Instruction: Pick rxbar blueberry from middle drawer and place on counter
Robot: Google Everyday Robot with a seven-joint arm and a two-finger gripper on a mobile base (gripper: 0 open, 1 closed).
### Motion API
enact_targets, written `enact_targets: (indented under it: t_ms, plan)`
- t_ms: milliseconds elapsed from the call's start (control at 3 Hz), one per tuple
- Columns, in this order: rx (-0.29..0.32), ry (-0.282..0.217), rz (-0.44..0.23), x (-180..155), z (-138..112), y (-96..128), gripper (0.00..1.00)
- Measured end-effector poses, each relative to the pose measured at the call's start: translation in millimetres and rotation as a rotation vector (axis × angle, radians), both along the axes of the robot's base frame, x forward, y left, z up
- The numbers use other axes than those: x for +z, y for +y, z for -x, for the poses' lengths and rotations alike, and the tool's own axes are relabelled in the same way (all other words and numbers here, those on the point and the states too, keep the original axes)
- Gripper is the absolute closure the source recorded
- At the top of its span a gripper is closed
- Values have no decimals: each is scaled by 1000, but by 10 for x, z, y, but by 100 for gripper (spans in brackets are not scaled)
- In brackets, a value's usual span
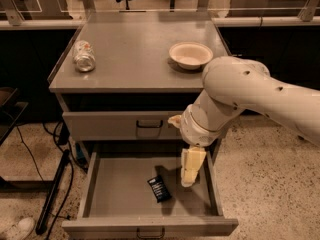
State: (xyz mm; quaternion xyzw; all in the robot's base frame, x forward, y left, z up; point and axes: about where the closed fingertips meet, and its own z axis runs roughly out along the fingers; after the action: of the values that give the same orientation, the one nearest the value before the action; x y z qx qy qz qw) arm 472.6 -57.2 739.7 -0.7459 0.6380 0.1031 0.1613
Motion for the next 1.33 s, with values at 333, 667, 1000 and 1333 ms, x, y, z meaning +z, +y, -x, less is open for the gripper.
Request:
enact_targets:
  t_ms: [333,667,1000,1333]
  plan:
    - [29,20,8,-247,-70,45,0]
    - [66,44,23,-545,-155,80,0]
    - [54,92,54,-988,-233,-77,0]
    - [56,96,59,-1085,-256,-56,0]
